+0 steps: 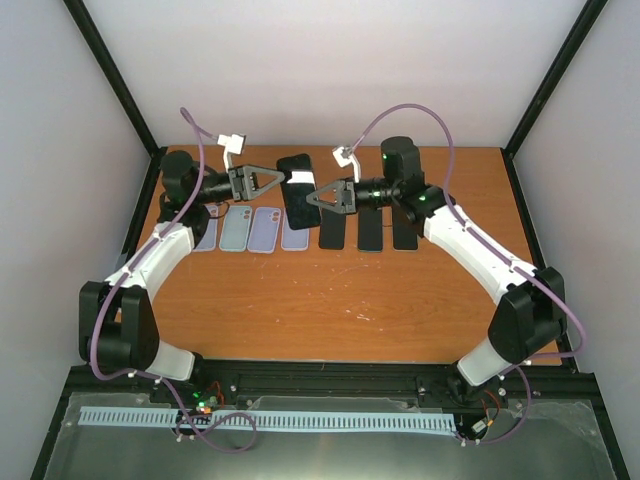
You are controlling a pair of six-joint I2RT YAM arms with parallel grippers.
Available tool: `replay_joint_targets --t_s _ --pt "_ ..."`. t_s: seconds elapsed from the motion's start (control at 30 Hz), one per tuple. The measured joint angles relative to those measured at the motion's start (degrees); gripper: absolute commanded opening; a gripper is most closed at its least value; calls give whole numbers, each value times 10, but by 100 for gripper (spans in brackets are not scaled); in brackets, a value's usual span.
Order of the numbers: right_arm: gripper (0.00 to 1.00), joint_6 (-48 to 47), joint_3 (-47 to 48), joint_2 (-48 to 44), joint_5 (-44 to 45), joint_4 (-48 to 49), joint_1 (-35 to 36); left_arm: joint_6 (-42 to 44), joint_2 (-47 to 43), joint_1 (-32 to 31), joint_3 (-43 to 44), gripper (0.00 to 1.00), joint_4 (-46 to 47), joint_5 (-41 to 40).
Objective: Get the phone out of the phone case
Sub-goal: Place the phone at the center of the board.
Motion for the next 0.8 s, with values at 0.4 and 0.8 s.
replay_joint_targets --t_s 0.4,0.8 --pt "3 -93 -40 -88 27 -93 -82 151 0 0 54 100 -176 -59" --pt "3 -286 -30 -75 37 -309 -238 245 0 0 76 100 -258 -84"
